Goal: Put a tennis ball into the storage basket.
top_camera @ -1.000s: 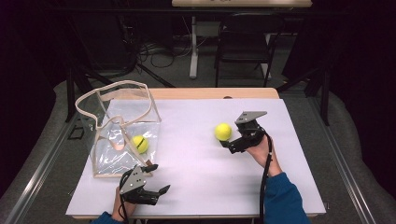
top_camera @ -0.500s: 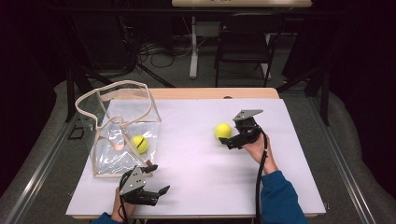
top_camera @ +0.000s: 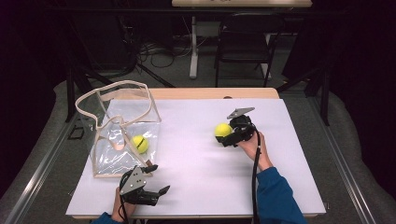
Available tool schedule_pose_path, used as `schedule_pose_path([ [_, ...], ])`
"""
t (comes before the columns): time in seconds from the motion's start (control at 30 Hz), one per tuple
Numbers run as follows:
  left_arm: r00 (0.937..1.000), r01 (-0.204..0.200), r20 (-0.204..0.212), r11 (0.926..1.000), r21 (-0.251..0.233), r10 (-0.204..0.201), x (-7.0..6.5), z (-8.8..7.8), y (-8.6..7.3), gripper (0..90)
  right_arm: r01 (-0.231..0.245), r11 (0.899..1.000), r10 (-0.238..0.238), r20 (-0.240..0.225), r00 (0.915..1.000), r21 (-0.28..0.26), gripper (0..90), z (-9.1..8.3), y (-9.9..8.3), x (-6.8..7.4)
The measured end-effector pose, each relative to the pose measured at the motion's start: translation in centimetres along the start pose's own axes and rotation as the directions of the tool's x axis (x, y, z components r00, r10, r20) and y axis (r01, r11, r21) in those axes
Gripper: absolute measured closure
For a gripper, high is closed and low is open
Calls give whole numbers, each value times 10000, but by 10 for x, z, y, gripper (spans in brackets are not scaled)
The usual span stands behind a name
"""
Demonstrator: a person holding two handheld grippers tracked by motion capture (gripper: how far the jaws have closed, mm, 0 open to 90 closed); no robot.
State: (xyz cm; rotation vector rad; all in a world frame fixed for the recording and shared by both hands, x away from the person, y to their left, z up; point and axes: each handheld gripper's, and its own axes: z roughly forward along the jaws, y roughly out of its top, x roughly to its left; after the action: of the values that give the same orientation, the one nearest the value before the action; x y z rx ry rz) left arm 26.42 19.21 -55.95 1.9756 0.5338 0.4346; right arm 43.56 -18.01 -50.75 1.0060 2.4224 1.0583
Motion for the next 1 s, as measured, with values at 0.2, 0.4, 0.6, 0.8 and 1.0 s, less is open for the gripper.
schedule_pose_path([
  [0.2,10000,-2,29,10000,6,2,0,0,0,160,-101,9997,97,181,9998,205,0,6,3,-6],
  [0.4,10000,6,18,10000,-22,-6,0,0,0,160,15,9988,-25,217,9998,483,0,14,5,-5],
  [0.6,10000,-9,65,10000,25,8,1,0,0,160,-63,9978,50,188,9998,663,0,20,6,-6],
  [0.8,10000,-37,73,10000,21,37,1,0,0,160,-249,9961,231,217,9995,851,0,25,11,-10],
  [1.0,10000,-18,76,10000,-49,19,0,1,0,160,-420,9942,394,279,9988,987,0,31,13,-13],
])
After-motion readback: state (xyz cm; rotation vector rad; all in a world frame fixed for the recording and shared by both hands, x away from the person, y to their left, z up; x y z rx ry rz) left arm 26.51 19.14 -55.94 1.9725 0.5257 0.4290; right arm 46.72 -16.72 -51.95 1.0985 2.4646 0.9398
